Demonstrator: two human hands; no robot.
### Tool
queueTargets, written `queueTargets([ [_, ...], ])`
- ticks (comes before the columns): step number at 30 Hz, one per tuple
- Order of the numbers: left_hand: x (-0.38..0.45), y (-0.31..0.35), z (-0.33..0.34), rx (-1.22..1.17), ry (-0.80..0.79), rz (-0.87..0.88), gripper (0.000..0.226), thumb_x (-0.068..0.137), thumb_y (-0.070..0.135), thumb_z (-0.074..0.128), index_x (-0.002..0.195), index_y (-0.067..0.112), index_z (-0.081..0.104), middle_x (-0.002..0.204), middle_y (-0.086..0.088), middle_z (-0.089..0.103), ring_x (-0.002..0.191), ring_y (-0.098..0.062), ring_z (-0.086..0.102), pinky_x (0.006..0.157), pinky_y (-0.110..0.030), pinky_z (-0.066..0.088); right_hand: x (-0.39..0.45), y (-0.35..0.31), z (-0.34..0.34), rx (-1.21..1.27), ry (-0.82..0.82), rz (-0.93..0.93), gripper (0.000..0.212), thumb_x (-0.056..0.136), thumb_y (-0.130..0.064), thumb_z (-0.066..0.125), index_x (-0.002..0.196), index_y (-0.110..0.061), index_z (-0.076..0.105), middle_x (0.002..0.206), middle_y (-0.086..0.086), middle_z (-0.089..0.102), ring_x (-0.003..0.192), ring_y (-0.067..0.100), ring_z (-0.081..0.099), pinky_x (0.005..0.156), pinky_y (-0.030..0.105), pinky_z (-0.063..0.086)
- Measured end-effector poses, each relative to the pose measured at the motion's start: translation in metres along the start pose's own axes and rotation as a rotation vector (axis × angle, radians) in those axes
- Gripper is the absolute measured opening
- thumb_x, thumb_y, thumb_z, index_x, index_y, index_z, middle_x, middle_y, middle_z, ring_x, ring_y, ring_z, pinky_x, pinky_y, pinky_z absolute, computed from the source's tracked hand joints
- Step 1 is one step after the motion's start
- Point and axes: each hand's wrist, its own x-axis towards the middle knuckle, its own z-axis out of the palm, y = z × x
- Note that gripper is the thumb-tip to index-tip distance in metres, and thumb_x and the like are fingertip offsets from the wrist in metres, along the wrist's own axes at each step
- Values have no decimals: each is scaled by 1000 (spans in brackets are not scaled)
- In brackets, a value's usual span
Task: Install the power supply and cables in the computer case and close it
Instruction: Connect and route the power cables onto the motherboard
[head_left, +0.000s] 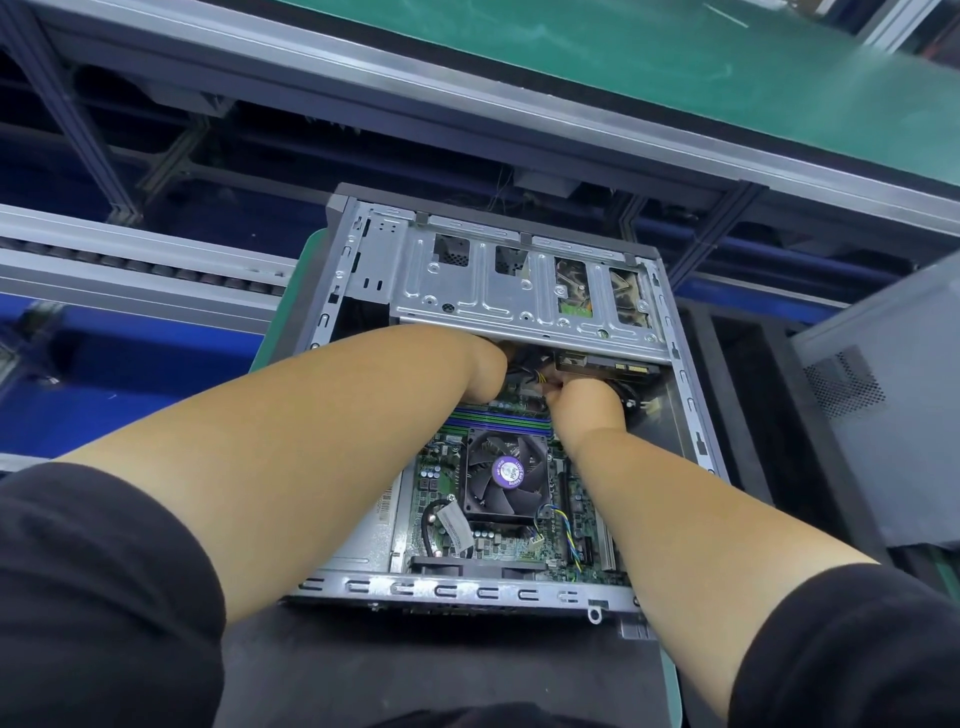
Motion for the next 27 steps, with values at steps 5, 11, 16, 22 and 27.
queueTargets([
  [5,-5,2,-4,-5,-30,37,24,93,7,47,117,9,49,76,-4,47,59,-15,38,58,-28,38,11,5,2,6,-14,70,38,102,-40,45,131,-22,62,117,14,66,105,33,62,94,38,49],
  [11,-12,12,-5,40,-86,90,88,91,3,47,155,27,-10,118,-15,57,58,-16,43,46,-25,37,31,-1,-5,-32,-246,177,54,100,-47,47,147,-21,43,150,10,43,133,33,43,111,47,35],
  [16,-19,9,-6,48,-66,45,83,92,5,48,155,23,-2,130,-13,53,65,-18,47,50,-26,38,33,-3,-7,-41,-281,161,59,98,-54,46,148,-22,41,154,8,37,139,32,36,109,46,30],
  [22,-16,14,-6,185,-50,32,77,92,5,48,156,18,5,141,-12,48,61,-13,42,52,-25,39,30,-6,-9,-87,-269,149,54,99,-52,45,148,-30,39,156,8,34,140,32,34,109,46,30],
  [27,-16,11,-5,182,-42,41,78,90,7,49,155,23,10,134,-10,51,62,-13,44,48,-26,37,26,-5,-13,-150,-290,106,50,102,-40,47,149,-28,36,155,1,33,138,25,36,107,39,31],
])
